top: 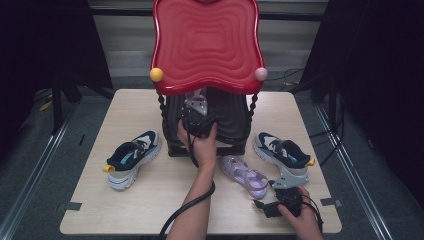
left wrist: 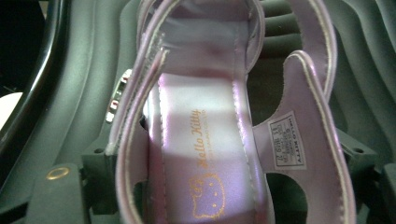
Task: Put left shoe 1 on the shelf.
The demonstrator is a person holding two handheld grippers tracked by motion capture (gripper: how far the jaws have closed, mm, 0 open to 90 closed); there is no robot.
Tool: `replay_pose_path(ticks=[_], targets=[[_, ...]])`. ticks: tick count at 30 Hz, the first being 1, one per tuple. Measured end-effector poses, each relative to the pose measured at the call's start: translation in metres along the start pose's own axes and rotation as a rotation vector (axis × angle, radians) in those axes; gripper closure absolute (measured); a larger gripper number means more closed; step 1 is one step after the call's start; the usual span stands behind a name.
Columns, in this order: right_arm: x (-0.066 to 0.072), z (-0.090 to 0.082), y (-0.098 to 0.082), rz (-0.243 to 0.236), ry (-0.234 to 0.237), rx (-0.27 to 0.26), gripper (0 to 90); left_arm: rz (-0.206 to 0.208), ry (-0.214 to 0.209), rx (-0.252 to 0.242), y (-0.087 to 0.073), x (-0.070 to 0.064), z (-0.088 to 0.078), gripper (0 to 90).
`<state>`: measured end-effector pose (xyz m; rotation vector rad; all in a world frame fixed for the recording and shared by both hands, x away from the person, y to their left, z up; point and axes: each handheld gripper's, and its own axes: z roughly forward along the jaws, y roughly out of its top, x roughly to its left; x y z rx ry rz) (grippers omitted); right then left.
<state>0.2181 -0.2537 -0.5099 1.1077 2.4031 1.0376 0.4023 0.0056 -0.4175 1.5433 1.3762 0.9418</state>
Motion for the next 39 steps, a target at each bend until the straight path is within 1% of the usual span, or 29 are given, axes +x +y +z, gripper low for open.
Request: replay_pose_path(ticks=[1, 3, 5, 7, 8, 10, 11, 13, 15, 17, 18, 21, 22, 24, 26, 28, 33, 37, 39], targets=[[0.0, 0.0, 0.0, 0.0, 0.0, 0.0, 10.3, 0.0, 0.0, 0.0, 0.0, 0.0, 0.0, 18.5], [0.0, 0.0, 0.0, 0.0, 0.001, 0.0, 10.3, -0.008, -0.019, 0.003, 0.002, 0.001, -0.001, 17.4], [0.0, 0.0, 0.0, 0.001, 0.001, 0.001, 10.3, -0.003, -0.032, 0.0, 0.004, 0.002, -0.002, 16.8], [0.0, 0.0, 0.0, 0.001, 0.0, 0.0, 10.4, -0.001, -0.04, 0.011, 0.006, 0.002, -0.003, 16.1], [0.0, 0.0, 0.0, 0.001, 0.0, 0.0, 10.3, 0.009, -0.046, 0.022, 0.007, 0.002, -0.003, 15.3], [0.0, 0.0, 0.0, 0.0, 0.0, 0.0, 10.3, 0.028, -0.051, 0.026, 0.007, 0.001, -0.005, 15.1], [0.0, 0.0, 0.0, 0.0, 0.0, 0.0, 10.4, 0.04, -0.063, 0.031, 0.008, 0.002, -0.006, 15.1], [0.0, 0.0, 0.0, -0.001, 0.0, 0.0, 10.3, 0.043, -0.07, 0.034, 0.008, 0.002, -0.007, 15.1], [0.0, 0.0, 0.0, 0.0, 0.0, 0.0, 10.4, 0.06, -0.08, 0.049, 0.009, 0.004, -0.009, 15.1], [0.0, 0.0, 0.0, 0.0, 0.0, 0.0, 10.3, 0.057, -0.086, 0.046, 0.009, 0.004, -0.009, 15.1], [0.0, 0.0, 0.0, 0.001, 0.0, 0.0, 10.3, 0.066, -0.104, 0.05, 0.009, 0.004, -0.011, 15.1], [0.0, 0.0, 0.0, 0.0, 0.0, 0.0, 10.3, 0.082, -0.106, 0.054, 0.009, 0.005, -0.013, 15.1], [0.0, 0.0, 0.0, 0.0, 0.0, 0.0, 10.3, 0.089, -0.116, 0.054, 0.01, 0.005, -0.014, 15.1], [0.0, 0.0, 0.0, 0.001, 0.001, 0.001, 10.4, 0.094, -0.112, 0.054, 0.01, 0.006, -0.015, 15.4], [0.0, 0.0, 0.0, 0.0, 0.0, 0.0, 10.3, 0.108, -0.111, 0.058, 0.011, 0.007, -0.015, 15.5], [0.0, 0.0, 0.0, 0.0, 0.0, 0.0, 10.3, 0.113, -0.104, 0.051, 0.012, 0.009, -0.016, 15.9], [0.0, 0.0, 0.0, 0.0, 0.0, 0.0, 10.3, 0.121, -0.104, 0.043, 0.014, 0.013, -0.018, 16.7], [0.0, 0.0, 0.0, 0.0, 0.0, 0.0, 10.3, 0.124, -0.118, 0.05, 0.014, 0.014, -0.019, 17.8], [0.0, 0.0, 0.0, 0.0, 0.0, 0.0, 10.3, 0.132, -0.128, 0.061, 0.012, 0.012, -0.018, 18.5]])
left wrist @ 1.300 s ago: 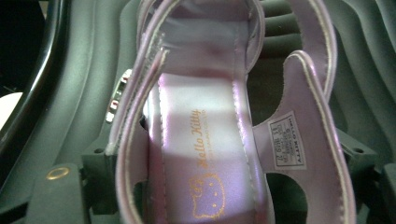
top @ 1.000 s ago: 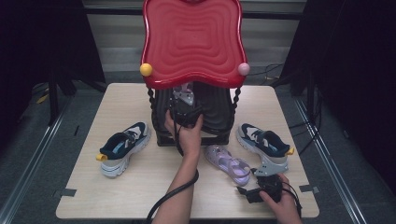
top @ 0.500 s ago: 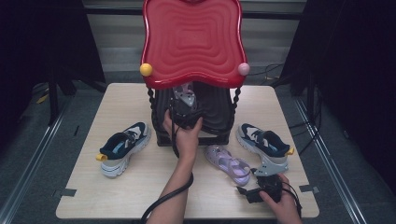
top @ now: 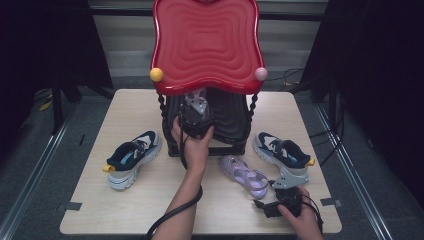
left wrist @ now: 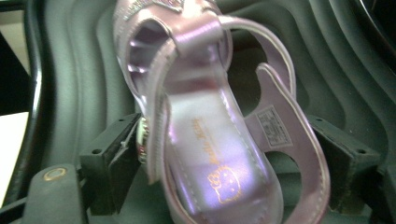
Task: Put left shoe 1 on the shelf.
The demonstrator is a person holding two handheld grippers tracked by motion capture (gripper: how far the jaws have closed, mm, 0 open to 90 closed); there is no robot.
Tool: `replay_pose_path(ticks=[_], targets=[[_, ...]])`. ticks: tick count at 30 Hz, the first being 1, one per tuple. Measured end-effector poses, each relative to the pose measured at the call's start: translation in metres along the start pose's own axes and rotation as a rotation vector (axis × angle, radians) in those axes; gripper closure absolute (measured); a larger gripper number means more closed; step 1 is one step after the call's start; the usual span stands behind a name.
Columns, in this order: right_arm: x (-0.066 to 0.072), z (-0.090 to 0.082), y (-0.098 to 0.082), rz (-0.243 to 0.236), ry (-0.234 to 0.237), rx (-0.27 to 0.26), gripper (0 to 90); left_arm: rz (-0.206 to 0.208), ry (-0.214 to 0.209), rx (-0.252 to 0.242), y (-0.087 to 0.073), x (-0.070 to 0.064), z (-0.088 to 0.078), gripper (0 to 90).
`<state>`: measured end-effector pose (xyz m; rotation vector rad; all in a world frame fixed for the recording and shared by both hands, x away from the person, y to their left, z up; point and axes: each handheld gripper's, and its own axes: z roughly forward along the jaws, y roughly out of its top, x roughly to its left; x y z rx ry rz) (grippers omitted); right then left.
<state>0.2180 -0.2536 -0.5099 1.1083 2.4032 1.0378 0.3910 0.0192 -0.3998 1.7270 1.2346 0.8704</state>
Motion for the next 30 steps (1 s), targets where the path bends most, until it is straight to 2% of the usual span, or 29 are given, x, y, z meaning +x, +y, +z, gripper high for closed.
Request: replay_pose_path(ticks=[4, 5, 9, 11, 12, 16, 21, 26, 30], targets=[[0.0, 0.0, 0.0, 0.0, 0.0, 0.0, 10.3, 0.012, 0.001, 0.0, -0.002, -0.001, 0.0, 19.5], [0.0, 0.0, 0.0, 0.001, 0.001, 0.0, 10.3, 0.029, 0.011, 0.006, -0.002, 0.0, -0.001, 21.4], [0.0, 0.0, 0.0, 0.001, 0.0, 0.0, 10.3, 0.027, -0.001, 0.011, -0.002, 0.002, -0.001, 21.8], [0.0, 0.0, 0.0, 0.0, 0.0, 0.0, 10.3, 0.016, 0.01, 0.011, -0.002, 0.001, -0.001, 21.8], [0.0, 0.0, 0.0, 0.0, 0.0, 0.0, 10.3, 0.036, -0.003, 0.017, -0.001, 0.002, -0.001, 21.8], [0.0, 0.0, 0.0, 0.001, 0.0, 0.0, 10.3, 0.036, -0.02, 0.017, -0.001, 0.001, -0.004, 21.3], [0.0, 0.0, 0.0, 0.0, 0.0, 0.0, 10.3, 0.053, -0.056, 0.044, -0.003, 0.002, -0.009, 19.0], [0.0, 0.0, 0.0, 0.002, 0.001, 0.002, 10.3, 0.066, -0.079, 0.055, -0.004, 0.005, -0.012, 17.8], [0.0, 0.0, 0.0, 0.002, 0.0, 0.002, 10.3, 0.066, -0.082, 0.053, -0.004, 0.007, -0.016, 16.6]])
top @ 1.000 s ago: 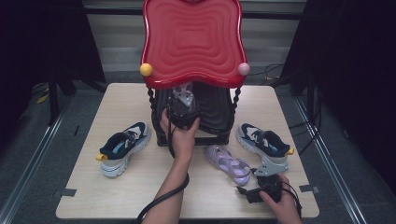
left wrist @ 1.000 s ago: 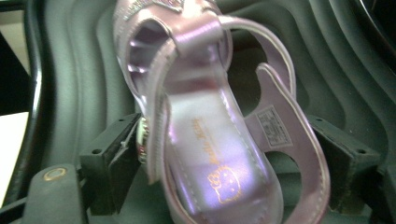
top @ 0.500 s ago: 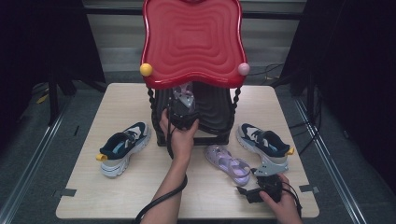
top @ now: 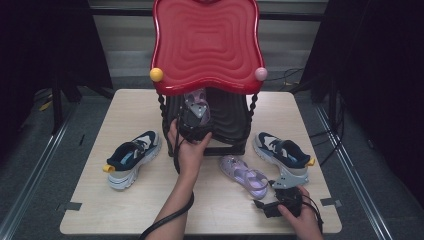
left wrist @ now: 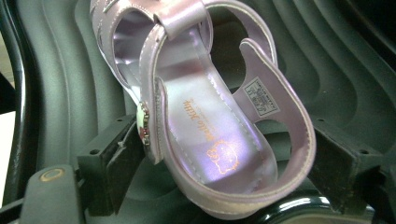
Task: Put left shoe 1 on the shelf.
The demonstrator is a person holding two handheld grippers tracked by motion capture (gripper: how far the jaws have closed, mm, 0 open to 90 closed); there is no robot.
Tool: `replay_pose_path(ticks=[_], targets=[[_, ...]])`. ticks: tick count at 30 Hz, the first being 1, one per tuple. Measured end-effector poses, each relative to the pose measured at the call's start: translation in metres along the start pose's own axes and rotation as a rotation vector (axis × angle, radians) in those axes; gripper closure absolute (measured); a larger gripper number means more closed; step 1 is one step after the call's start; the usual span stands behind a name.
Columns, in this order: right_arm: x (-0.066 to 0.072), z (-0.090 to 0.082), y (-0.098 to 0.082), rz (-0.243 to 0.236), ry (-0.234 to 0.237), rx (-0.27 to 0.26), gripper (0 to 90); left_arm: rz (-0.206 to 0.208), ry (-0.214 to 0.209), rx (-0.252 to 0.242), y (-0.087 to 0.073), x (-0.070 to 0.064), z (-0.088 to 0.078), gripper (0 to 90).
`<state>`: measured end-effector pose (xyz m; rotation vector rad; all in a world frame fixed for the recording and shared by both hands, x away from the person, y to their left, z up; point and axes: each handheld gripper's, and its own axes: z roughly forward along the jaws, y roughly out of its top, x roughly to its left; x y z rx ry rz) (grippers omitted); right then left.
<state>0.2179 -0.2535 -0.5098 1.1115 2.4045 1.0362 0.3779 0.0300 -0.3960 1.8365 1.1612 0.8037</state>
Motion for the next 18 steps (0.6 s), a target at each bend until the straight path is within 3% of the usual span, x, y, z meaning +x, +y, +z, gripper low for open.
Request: replay_pose_path(ticks=[10, 18], targets=[[0.0, 0.0, 0.0, 0.0, 0.0, -0.001, 10.3, 0.0, -0.039, 0.031, -0.004, 0.004, -0.008, 15.2], [0.0, 0.0, 0.0, -0.001, 0.0, -0.001, 10.3, 0.002, -0.108, 0.067, -0.013, 0.005, -0.014, 15.2]])
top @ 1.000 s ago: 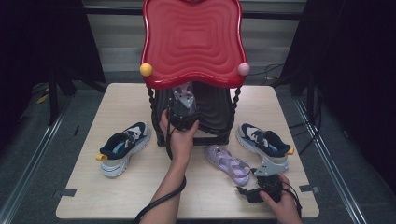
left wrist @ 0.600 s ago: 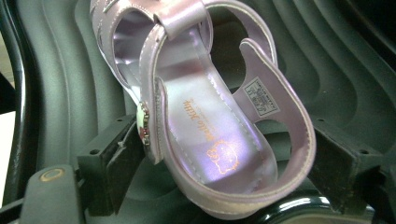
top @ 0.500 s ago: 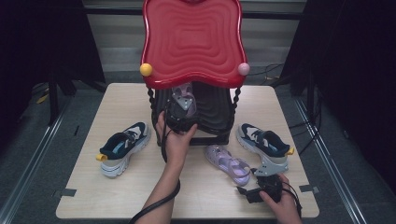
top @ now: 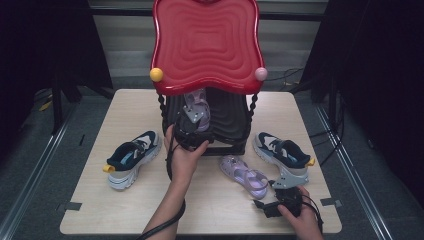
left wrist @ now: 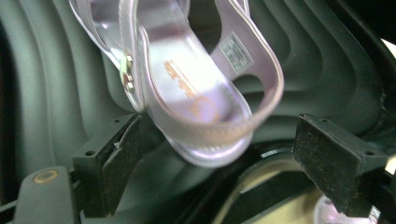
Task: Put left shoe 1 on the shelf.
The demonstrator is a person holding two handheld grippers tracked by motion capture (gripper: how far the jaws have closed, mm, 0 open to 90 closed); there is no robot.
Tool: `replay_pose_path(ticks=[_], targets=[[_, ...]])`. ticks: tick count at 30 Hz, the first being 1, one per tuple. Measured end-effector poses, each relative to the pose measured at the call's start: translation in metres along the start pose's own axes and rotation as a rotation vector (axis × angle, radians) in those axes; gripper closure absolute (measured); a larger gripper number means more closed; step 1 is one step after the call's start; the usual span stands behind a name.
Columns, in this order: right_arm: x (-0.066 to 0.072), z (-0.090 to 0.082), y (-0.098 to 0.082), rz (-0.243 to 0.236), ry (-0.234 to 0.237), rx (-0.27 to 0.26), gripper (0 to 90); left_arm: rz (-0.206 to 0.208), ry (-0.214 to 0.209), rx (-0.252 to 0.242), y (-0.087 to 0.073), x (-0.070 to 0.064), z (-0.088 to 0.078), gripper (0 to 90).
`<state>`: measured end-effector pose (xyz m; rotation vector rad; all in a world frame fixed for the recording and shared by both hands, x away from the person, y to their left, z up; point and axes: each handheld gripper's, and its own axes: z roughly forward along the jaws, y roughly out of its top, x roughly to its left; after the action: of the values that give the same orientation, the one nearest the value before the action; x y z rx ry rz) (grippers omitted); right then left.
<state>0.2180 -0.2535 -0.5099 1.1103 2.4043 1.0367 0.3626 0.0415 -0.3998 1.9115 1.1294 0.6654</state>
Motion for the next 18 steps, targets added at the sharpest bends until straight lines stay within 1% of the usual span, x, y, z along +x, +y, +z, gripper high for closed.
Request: replay_pose_path(ticks=[5, 9, 14, 15, 18], targets=[[0.0, 0.0, 0.0, 0.001, 0.0, 0.001, 10.3, 0.014, -0.035, 0.009, -0.005, 0.001, -0.005, 15.2], [0.0, 0.0, 0.0, 0.001, 0.0, 0.001, 10.3, 0.025, -0.048, 0.018, -0.01, 0.002, -0.009, 15.2], [0.0, 0.0, 0.0, 0.003, 0.0, 0.001, 10.4, 0.029, -0.097, 0.039, -0.017, 0.002, -0.015, 15.3], [0.0, 0.0, 0.0, 0.001, 0.0, 0.0, 10.3, 0.028, -0.105, 0.037, -0.018, 0.001, -0.017, 15.3], [0.0, 0.0, 0.0, 0.0, 0.0, 0.0, 10.3, 0.042, -0.132, 0.044, -0.021, 0.0, -0.023, 15.3]])
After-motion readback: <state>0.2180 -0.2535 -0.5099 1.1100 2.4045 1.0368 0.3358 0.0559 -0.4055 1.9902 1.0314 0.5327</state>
